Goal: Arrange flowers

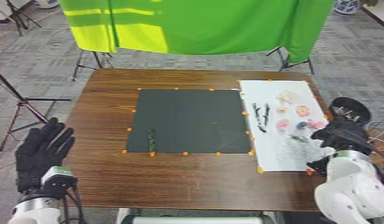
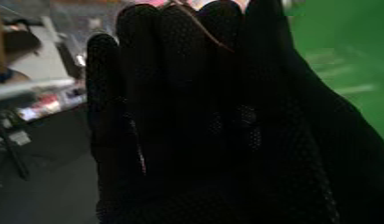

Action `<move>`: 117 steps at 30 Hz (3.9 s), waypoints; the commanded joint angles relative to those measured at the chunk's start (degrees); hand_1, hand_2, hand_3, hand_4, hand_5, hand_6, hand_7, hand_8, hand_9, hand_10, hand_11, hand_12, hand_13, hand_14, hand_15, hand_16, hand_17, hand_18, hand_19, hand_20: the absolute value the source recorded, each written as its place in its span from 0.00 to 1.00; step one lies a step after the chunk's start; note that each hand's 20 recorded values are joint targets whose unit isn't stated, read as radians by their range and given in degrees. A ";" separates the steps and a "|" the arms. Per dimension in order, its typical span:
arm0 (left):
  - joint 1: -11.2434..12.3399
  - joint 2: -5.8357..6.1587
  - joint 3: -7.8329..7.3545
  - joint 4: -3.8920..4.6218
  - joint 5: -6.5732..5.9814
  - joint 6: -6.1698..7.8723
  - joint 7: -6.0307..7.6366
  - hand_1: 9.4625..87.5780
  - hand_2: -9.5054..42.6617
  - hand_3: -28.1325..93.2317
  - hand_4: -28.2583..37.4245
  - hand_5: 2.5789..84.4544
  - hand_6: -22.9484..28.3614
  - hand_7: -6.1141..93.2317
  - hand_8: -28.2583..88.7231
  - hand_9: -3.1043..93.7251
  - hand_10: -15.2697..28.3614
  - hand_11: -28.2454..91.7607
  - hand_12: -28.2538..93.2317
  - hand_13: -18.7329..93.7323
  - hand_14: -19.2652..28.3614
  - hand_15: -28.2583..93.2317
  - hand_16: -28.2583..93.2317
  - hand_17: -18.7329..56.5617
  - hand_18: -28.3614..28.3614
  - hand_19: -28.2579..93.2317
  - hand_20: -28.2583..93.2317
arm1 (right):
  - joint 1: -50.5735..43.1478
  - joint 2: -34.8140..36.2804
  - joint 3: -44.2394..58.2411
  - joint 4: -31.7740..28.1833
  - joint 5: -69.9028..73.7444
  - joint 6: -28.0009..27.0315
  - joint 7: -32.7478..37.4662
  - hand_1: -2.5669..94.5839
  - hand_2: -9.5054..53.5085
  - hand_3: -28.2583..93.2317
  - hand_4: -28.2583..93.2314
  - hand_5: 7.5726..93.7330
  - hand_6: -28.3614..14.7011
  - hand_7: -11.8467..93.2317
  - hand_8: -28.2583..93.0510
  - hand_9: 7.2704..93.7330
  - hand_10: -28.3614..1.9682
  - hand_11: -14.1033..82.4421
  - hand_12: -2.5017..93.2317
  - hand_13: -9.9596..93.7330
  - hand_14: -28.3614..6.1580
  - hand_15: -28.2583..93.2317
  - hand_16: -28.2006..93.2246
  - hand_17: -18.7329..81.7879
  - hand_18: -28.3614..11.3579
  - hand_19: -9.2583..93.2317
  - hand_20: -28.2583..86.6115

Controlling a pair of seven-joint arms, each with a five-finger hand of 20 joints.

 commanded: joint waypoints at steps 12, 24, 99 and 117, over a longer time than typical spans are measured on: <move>1.56 0.26 -0.19 -0.52 0.13 0.13 -0.81 0.23 0.54 0.81 0.00 0.50 0.65 0.22 0.17 0.38 0.72 0.48 0.31 0.39 0.77 0.60 0.15 0.16 0.78 0.56 0.31 | 14.03 1.69 -13.49 -3.90 2.88 5.55 -1.58 0.56 0.00 0.88 0.04 0.89 0.67 0.39 0.30 0.97 0.53 0.29 0.42 0.79 0.54 0.50 0.53 0.44 0.24 0.70 0.40; 0.25 0.65 1.31 -0.15 1.39 0.04 -3.56 0.23 0.54 0.81 0.00 0.50 0.65 0.22 0.17 0.38 0.71 0.48 0.31 0.39 0.77 0.60 0.15 0.16 0.78 0.56 0.31 | 33.67 -9.10 -35.03 3.01 2.62 -1.20 -3.59 0.48 0.00 0.93 0.12 0.85 0.63 0.51 0.30 0.93 0.52 0.41 0.44 0.77 0.48 0.61 0.52 0.43 0.19 0.75 0.40; -1.46 -0.24 2.63 1.14 1.48 -2.18 -6.72 0.28 0.48 0.81 0.00 0.50 0.65 0.22 0.16 0.38 0.71 0.48 0.31 0.39 0.76 0.60 0.15 0.16 0.78 0.56 0.31 | 26.39 -9.78 -37.82 2.50 2.16 -30.57 -12.53 0.50 0.22 0.89 0.01 0.73 0.57 0.34 0.23 0.67 0.32 0.33 0.20 0.57 0.31 0.56 0.35 0.32 0.15 0.67 0.39; -1.38 -0.78 2.80 1.29 0.02 -2.95 -8.10 0.27 0.50 0.81 0.00 0.50 0.65 0.22 0.16 0.38 0.71 0.48 0.31 0.39 0.77 0.60 0.15 0.16 0.78 0.56 0.31 | 28.11 -12.59 -42.01 2.42 -1.00 -31.38 -15.39 0.52 0.28 0.88 0.00 0.71 0.62 0.33 0.22 0.67 0.38 0.32 0.20 0.58 0.35 0.55 0.37 0.31 0.17 0.64 0.41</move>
